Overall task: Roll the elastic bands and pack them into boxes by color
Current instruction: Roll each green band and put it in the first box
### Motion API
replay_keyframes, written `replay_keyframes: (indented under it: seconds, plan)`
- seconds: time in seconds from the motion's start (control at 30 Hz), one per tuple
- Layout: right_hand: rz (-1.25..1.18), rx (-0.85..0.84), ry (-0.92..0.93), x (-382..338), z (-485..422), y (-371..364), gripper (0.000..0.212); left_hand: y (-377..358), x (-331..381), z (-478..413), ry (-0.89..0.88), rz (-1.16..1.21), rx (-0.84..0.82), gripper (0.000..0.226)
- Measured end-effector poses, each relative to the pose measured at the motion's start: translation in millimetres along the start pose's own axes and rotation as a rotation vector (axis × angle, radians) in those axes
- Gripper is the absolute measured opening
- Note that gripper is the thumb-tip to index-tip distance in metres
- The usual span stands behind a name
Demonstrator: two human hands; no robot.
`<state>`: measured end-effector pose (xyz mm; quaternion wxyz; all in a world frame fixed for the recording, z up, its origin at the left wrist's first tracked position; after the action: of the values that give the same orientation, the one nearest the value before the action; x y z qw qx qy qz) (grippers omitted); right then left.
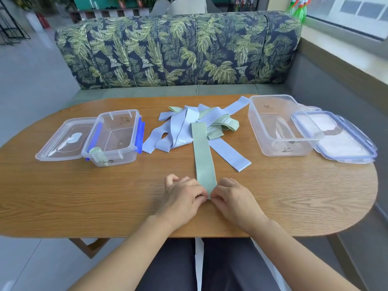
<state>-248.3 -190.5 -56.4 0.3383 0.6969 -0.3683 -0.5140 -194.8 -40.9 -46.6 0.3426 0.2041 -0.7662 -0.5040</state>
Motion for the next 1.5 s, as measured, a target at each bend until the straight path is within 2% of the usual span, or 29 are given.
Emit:
replay_keyframes:
  seconds: [0.1,0.2,0.43,0.6,0.7,0.8,0.93,1.03,1.17,1.37,1.5]
  plan:
    - [-0.109,-0.063,-0.108,2,-3,5,0.006,3,-1,0,0.037,0.013,-0.066,0.012]
    - [-0.201,-0.160,-0.197,3,-8,10,0.009,3,-5,-1,0.128,0.137,-0.151,0.010]
    - [-0.239,-0.327,-0.368,9,-26,15,0.007,6,-12,-4,0.394,0.378,-0.228,0.004]
    - [-0.236,-0.392,-0.437,8,-35,21,0.011,8,-12,-13,0.428,0.337,-0.262,0.009]
    - [-0.218,-0.415,-0.472,6,-40,23,0.008,8,-8,-14,0.386,0.250,-0.244,0.010]
    - [-0.217,-0.429,-0.515,5,-42,23,0.020,13,-1,-12,0.211,0.067,-0.182,0.013]
    - [-0.212,-0.449,-0.537,3,-44,24,0.024,17,7,-6,-0.093,-0.031,0.024,0.004]
    - [-0.213,-0.454,-0.535,3,-45,24,0.027,10,11,1,-0.211,-0.104,0.093,0.010]
    - [-0.230,-0.453,-0.517,3,-43,24,0.027,3,8,4,-0.178,-0.089,0.084,0.009]
    - [-0.299,-0.410,-0.453,5,-34,26,0.016,0,-1,1,0.055,0.113,-0.058,0.005]
    - [-0.328,-0.347,-0.420,6,-27,25,0.014,-1,-3,0,0.047,0.109,-0.083,0.007]
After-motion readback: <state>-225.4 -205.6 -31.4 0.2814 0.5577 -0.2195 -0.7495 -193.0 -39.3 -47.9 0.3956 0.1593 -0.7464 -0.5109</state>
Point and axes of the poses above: each hand's wrist, its own z-axis away from the middle knuckle, its own y-axis out of the back of the hand, x = y × z, the point moved 3 cm from there along -z, towards the middle knuckle, and after that the axes turned 1 degree about -x, right-handed, at the moved point
